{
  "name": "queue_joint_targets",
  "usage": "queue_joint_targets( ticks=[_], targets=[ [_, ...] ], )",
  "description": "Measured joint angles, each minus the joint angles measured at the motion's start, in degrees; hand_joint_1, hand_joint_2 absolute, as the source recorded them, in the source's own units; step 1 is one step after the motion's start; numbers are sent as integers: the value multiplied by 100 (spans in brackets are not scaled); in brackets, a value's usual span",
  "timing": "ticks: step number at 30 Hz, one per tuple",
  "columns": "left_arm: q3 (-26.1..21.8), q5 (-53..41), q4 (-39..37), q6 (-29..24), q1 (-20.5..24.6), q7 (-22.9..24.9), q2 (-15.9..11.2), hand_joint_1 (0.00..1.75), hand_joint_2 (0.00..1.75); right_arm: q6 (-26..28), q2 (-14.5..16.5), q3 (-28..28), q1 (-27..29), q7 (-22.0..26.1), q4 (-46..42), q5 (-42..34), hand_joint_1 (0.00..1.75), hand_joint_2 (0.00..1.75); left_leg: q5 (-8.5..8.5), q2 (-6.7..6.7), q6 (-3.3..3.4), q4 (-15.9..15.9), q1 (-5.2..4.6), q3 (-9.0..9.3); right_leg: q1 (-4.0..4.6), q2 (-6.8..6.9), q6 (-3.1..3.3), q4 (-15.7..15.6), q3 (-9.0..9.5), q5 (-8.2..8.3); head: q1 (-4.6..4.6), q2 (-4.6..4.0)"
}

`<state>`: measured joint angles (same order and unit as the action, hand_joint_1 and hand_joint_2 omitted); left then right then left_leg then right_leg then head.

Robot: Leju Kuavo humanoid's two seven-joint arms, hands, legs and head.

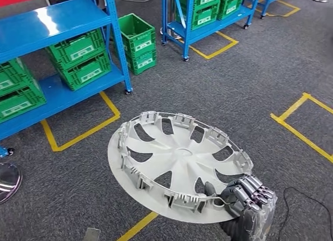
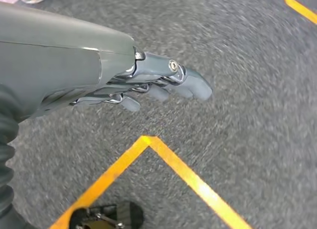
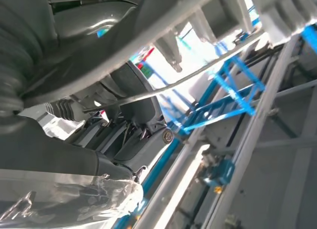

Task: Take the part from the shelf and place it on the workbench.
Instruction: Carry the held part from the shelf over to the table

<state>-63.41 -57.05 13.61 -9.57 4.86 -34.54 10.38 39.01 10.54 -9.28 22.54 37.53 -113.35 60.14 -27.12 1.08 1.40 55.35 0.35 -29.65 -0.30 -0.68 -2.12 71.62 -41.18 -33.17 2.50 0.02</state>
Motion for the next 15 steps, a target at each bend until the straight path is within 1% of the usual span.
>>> queue_joint_targets(
  ticks=[1, 2, 3, 4, 5, 6, 7, 8, 9, 10, 11, 12, 13, 14, 15],
  targets=[
    [0, -16, -1, -1, -5, -6, 3, 0, 175, 0, 0, 31, 40, 14, 1, -25, 175, 175, 2, 82, -1, 2, 0, -9, -20, 29, -26, 212, -65, -60, 0, 0],
    [0, -31, -1, -5, -4, -16, 14, 0, 175, 0, 0, 80, 90, 27, -3, -56, 175, 175, 3, 155, -4, 5, 1, -13, -39, 54, -47, 208, -20, -18, 2, 0],
    [0, -43, -1, -10, 2, -29, 28, 0, 175, 0, 0, 137, 143, 38, -13, -85, 175, 175, 1, 223, -12, 8, 2, -10, -57, 93, -61, -37, 150, 119, 2, 0],
    [0, -54, -1, -12, 10, -45, 50, 0, 175, 0, 0, 200, 190, 44, -30, -109, 175, 175, -6, 284, -24, 12, 3, -2, -69, 175, -68, -455, 413, 298, 3, 0],
    [0, -62, -1, -14, 18, -61, 70, 0, 175, 0, 0, 263, 223, 48, -50, -126, 175, 175, -16, 336, -49, 21, -9, 5, -59, 322, -58, -886, 667, 413, 4, 0],
    [0, -66, -2, -13, 27, -74, 91, 0, 175, 0, 1, 316, 246, 50, -74, -137, 175, 175, -27, 386, -80, 36, -24, 9, -48, 428, -30, -1219, 866, 495, 0, 0],
    [1, -78, -2, -10, 39, -86, 111, 0, 175, 0, 2, 367, 265, 49, -101, -144, 175, 175, -34, 432, -111, 50, -40, 11, -35, 501, 6, -1408, 973, 522, -10, 0],
    [2, -92, -3, -5, 52, -94, 131, 0, 175, 0, 5, 414, 284, 47, -124, -145, 175, 175, -36, 479, -141, 62, -54, 11, -19, 512, 46, -1456, 990, 509, -20, 0],
    [4, -108, -3, 1, 71, -99, 153, 0, 175, 0, 9, 458, 310, 39, -149, -146, 175, 175, -36, 532, -163, 69, -54, 13, -20, 436, 84, -1451, 974, 531, -31, 0],
    [7, -127, -3, 5, 93, -101, 176, 0, 175, 1, 12, 500, 338, 27, -176, -146, 175, 175, -53, 555, -193, 78, -43, 12, -26, 377, 122, -1453, 957, 548, -35, 0],
    [9, -144, -3, 8, 116, -102, 200, 0, 175, 1, 16, 542, 365, 12, -203, -146, 175, 175, -119, 489, -223, 136, -29, -7, -31, 315, 160, -1458, 941, 567, -40, 0],
    [10, -157, -3, 8, 135, -102, 221, 0, 175, 2, 20, 577, 381, -3, -227, -150, 175, 175, -245, 370, -249, 283, -13, -62, -39, 253, 202, -1466, 926, 590, -48, 0],
    [11, -163, -3, 8, 147, -104, 238, 0, 175, 2, 24, 605, 387, -21, -244, -152, 175, 175, -436, 208, -268, 558, 0, -173, -45, 190, 240, -1472, 912, 610, -55, 0],
    [13, -162, -3, 8, 149, -109, 253, 0, 175, 2, 27, 629, 383, -42, -254, -155, 175, 175, -655, 56, -272, 945, 6, -335, -38, 119, 266, -1471, 890, 625, -63, 0],
    [13, -150, -3, 8, 146, -115, 264, 0, 175, 2, 28, 647, 375, -69, -254, -152, 175, 175, -842, -22, -270, 1355, 9, -513, -30, 43, 285, -1470, 869, 638, -66, 0]
  ],
)
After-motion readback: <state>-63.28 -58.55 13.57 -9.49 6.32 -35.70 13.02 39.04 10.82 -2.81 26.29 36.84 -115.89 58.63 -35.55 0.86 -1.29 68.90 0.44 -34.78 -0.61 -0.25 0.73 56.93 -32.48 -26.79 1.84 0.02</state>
